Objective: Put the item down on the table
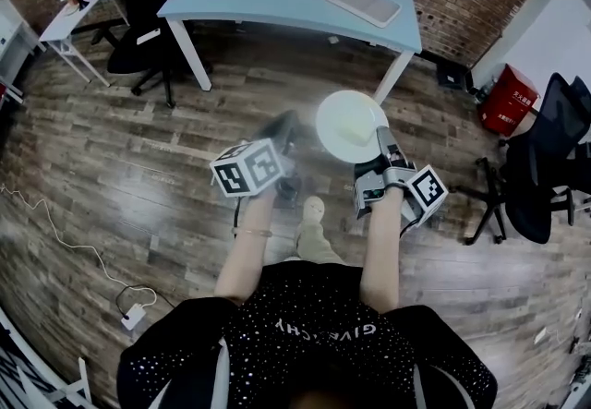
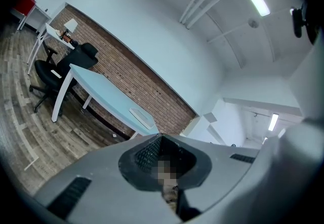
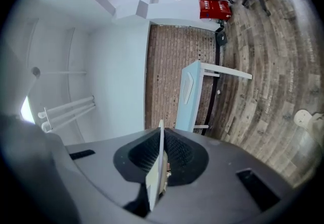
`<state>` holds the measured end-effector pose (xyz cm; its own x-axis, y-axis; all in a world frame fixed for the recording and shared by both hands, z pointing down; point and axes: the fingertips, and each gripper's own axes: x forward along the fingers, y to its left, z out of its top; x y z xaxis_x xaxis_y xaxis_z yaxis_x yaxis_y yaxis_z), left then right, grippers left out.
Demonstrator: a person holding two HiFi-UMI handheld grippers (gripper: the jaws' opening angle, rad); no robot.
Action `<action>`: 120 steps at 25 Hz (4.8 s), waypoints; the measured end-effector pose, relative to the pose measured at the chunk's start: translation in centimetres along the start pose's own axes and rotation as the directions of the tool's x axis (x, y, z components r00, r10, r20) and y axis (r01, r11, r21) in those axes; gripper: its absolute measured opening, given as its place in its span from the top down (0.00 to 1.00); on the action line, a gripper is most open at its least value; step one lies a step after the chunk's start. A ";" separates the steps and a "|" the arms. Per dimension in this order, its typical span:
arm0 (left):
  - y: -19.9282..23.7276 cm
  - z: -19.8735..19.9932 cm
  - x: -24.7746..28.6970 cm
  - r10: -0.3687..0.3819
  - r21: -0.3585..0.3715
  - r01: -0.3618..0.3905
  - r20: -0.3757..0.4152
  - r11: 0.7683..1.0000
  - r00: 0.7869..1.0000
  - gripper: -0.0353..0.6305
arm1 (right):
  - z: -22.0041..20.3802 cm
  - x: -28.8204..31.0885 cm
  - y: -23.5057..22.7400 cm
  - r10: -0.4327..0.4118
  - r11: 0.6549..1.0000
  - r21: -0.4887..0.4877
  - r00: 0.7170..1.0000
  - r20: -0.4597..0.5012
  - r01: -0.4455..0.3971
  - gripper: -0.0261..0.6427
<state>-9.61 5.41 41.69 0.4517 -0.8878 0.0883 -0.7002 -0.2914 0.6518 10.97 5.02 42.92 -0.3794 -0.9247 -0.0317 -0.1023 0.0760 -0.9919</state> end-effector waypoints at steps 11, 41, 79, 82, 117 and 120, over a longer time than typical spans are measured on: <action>2.9 5.6 13.0 0.021 -0.007 -0.020 0.041 1.000 0.999 0.93 | 6.6 14.1 0.4 0.016 1.000 -0.012 0.999 -0.043 -0.017 0.92; 7.2 8.4 30.7 0.046 -0.034 -0.045 0.028 0.998 0.999 0.93 | 15.6 28.7 -4.4 -0.019 0.999 0.028 0.999 -0.051 0.020 0.92; 19.3 26.4 71.5 -0.069 0.017 0.071 -0.086 0.997 0.994 0.93 | 30.4 69.5 -5.6 -0.029 0.999 0.025 0.999 0.046 0.028 0.92; 20.8 25.9 72.9 -0.049 -0.001 0.049 -0.103 0.999 0.993 0.93 | 30.5 71.0 -7.5 -0.075 0.997 0.006 0.997 0.035 0.074 0.92; 26.3 19.7 76.3 0.097 -0.082 -0.109 -0.139 0.991 0.986 0.93 | 29.6 79.4 -14.4 -0.300 0.733 -0.658 0.951 -0.081 0.175 0.41; 26.0 19.7 76.1 0.099 -0.085 -0.112 -0.140 0.990 0.985 0.93 | 30.2 77.4 -13.9 -0.216 0.886 -0.432 0.975 -0.059 0.170 0.83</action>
<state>-4.35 -76.73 50.58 0.4530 -0.8536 0.2572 -0.6965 -0.1588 0.6998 10.77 -78.84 50.49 -0.4022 -0.8955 0.1905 -0.5519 0.0711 -0.8309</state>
